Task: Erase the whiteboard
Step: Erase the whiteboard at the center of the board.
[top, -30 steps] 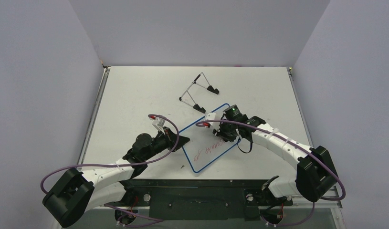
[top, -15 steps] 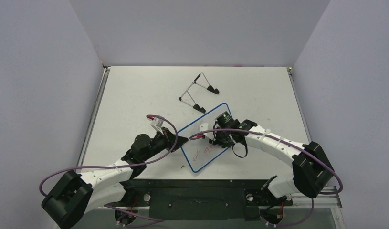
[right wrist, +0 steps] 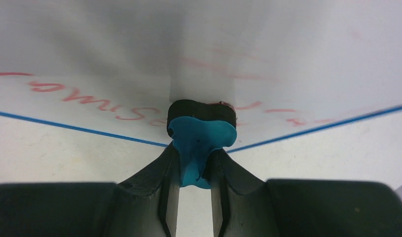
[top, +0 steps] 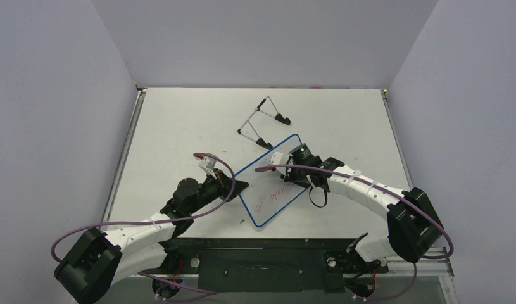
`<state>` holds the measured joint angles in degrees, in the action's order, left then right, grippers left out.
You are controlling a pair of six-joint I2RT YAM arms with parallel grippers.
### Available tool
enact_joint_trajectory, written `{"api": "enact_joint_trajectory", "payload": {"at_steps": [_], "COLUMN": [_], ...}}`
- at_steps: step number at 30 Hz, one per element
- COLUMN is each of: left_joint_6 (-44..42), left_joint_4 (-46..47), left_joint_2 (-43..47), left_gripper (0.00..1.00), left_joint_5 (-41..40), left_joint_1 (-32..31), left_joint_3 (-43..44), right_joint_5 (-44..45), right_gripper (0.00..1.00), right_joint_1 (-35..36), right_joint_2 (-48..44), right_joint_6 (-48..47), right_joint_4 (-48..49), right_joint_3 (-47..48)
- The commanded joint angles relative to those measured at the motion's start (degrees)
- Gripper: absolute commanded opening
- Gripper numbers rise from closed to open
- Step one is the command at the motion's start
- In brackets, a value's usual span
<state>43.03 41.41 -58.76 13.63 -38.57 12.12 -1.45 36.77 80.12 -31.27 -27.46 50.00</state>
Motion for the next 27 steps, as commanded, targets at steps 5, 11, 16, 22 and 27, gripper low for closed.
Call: {"api": "enact_joint_trajectory", "payload": {"at_steps": [5,11,16,22,27], "left_joint_6": [0.0,0.1,1.1,1.3,1.1], "left_joint_4": [4.0,5.9,7.8,7.7,7.6], "left_joint_2": [1.6,-1.1,-2.2,-1.4,-1.5], "left_gripper": [0.0,0.0,0.0,0.0,0.0], "left_joint_5": [6.2,7.7,8.4,7.8,7.9], "left_joint_1": [-0.7,-0.8,-0.8,-0.8,-0.7], "left_joint_3": [1.6,2.5,2.3,1.5,1.7], "right_joint_5": [-6.5,-9.8,-14.7,-20.1,-10.4], "right_gripper": [0.0,0.0,0.0,0.0,0.0], "right_joint_1": [1.5,-10.4,-8.9,-1.7,-5.9], "right_joint_2": [-1.6,-3.4,-1.4,-3.1,-2.6], "right_joint_6": [0.7,7.3,4.0,-2.1,4.1], "right_joint_4": [1.2,5.0,1.4,-3.4,2.9], "right_joint_3": [1.8,1.9,2.6,2.8,2.5]}}
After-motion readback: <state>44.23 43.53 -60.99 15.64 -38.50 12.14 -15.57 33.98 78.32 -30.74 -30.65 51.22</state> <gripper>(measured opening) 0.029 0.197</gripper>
